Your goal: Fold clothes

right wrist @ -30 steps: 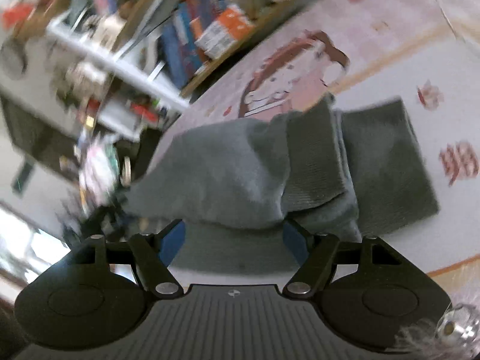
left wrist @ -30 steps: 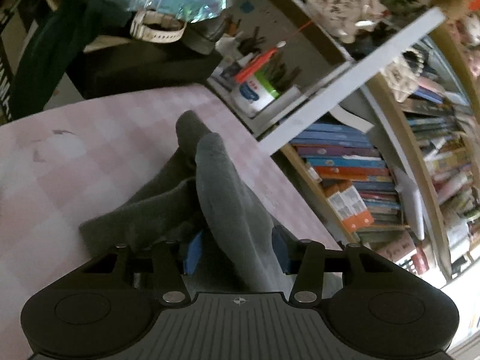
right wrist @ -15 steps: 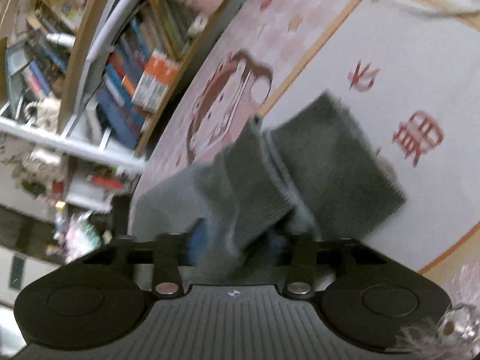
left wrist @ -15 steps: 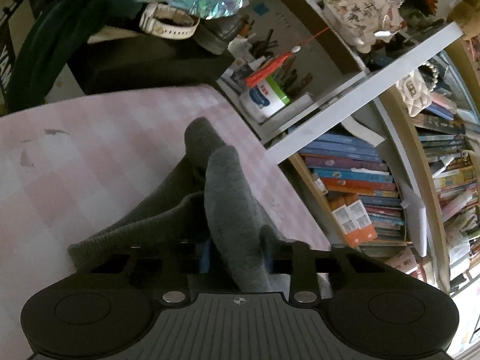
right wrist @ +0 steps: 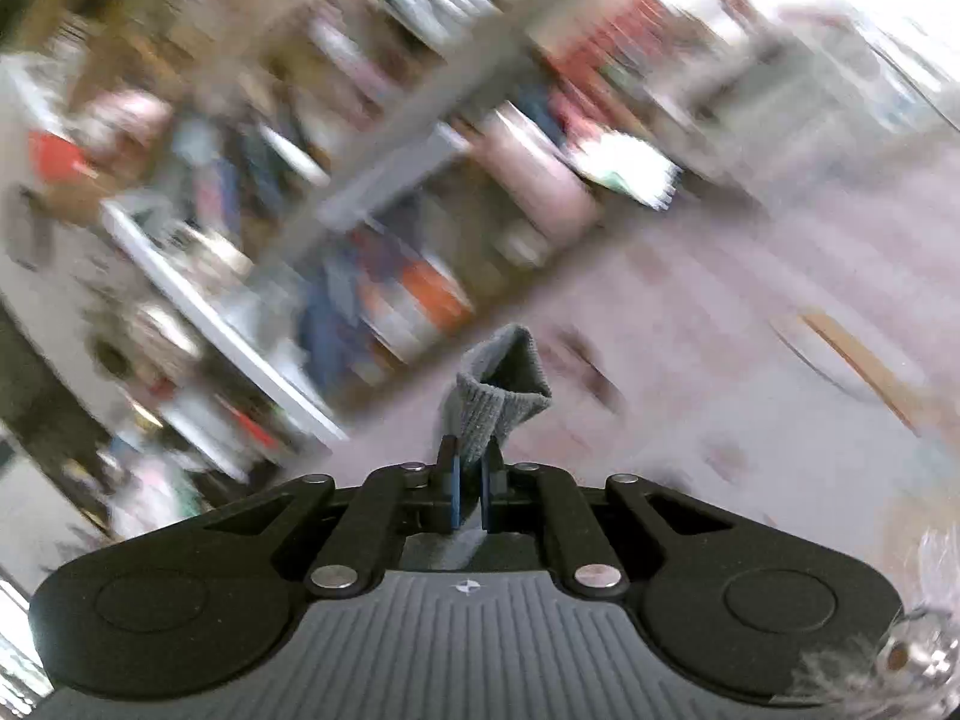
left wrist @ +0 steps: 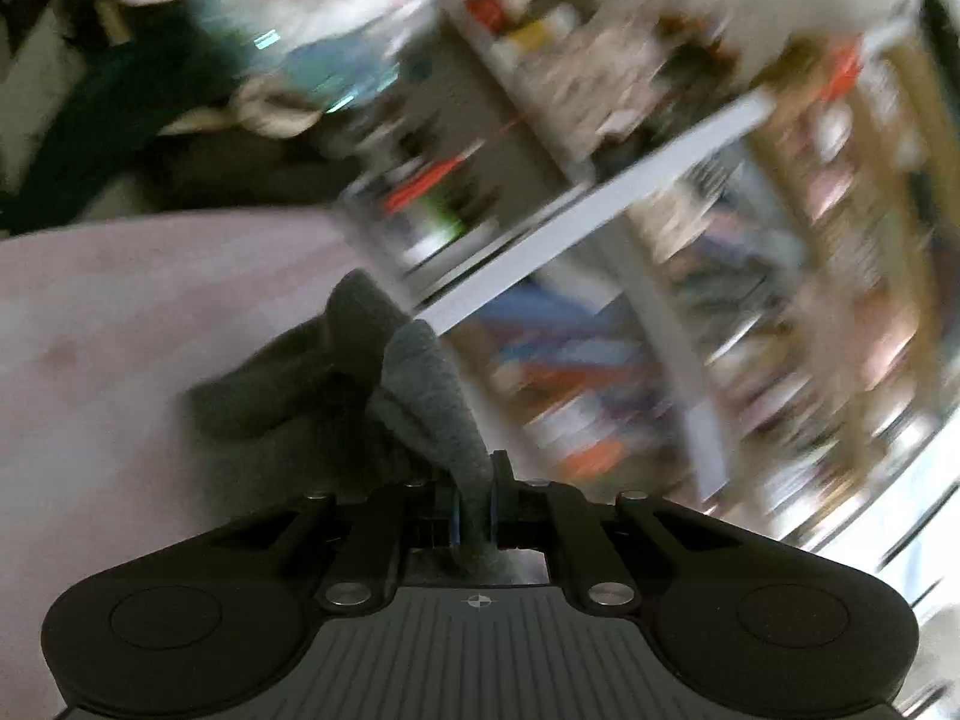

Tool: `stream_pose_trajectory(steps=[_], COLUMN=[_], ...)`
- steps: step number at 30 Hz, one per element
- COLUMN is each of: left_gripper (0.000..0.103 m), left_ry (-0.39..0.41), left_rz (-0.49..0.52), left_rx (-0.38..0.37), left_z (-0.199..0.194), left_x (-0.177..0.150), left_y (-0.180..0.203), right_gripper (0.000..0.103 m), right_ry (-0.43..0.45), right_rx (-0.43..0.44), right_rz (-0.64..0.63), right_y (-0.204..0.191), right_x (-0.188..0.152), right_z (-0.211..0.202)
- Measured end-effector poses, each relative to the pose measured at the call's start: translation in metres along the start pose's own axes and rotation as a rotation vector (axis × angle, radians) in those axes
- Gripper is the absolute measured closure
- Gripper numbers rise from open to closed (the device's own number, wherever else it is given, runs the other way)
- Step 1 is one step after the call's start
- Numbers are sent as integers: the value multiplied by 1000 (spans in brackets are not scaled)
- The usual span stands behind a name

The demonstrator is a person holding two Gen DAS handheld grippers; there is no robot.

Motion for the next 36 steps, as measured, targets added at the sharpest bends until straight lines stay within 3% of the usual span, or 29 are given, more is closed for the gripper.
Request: stream_pose_trajectory(steps=[2,4,7,9,12,13,19,20,25,27,28,29,30,31,33,35,36], left_gripper=[96,91,79,79,87,97,98,98,96,85,73,65,48,41,37,33,33], left_ry=[-61,-53,-13,-9,-7,-8,83,98,-39,-34,-18,3,26,52,93,102,99], left_rz=[16,13,17,4,-2,6,108,120,55,48,55,60,65,70,87,91,88], left_rx=[96,98,82,85,83,84,19,7,142,154,165,177,189,203,242,281,299], left_z=[1,-3,-5,0,9,11,-16,-23,-9,-13,-17,-22,-27,-31,-38,-38,-35], left_x=[-16,-21,-16,-11,-7,-7,-1,-1,-23,-26,-25,-23,-20,-18,-14,-12,-12], left_y=[-15,-19,-14,-14,-13,-12,22,25,-15,-19,-18,-16,-15,-13,-13,-15,-17], right_gripper=[96,95,89,89,94,96,97,97,95,89,76,70,65,64,60,46,44], right_ry=[-136,-163,-122,-106,-96,-90,87,85,-72,-53,-32,-9,21,53,114,137,126], right_rx=[-84,-100,-110,-117,-133,-134,-100,-122,-216,-225,-243,-264,-291,-319,-368,-386,-390], right_rz=[32,12,-59,-87,-120,-142,-280,-283,-182,-180,-190,-204,-230,-260,-342,-432,-465], right_y=[22,28,19,16,13,9,-25,-23,18,19,18,17,14,10,0,-13,-16], right_x=[-20,-29,-27,-27,-23,-21,10,9,-15,-16,-15,-13,-10,-8,-6,-8,-11], right_z=[16,22,20,20,27,26,-4,-5,25,24,21,17,14,10,7,11,17])
Point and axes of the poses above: each gripper's, at about its wrist camera, not at the fingertips, and z roughly the way its jaws point, y to its right, x to its top, the point moved 6 cm from there along z, roughly the way its jaws point, and after that the axes turned 9 degrees about -y, right-handed, at the moved point
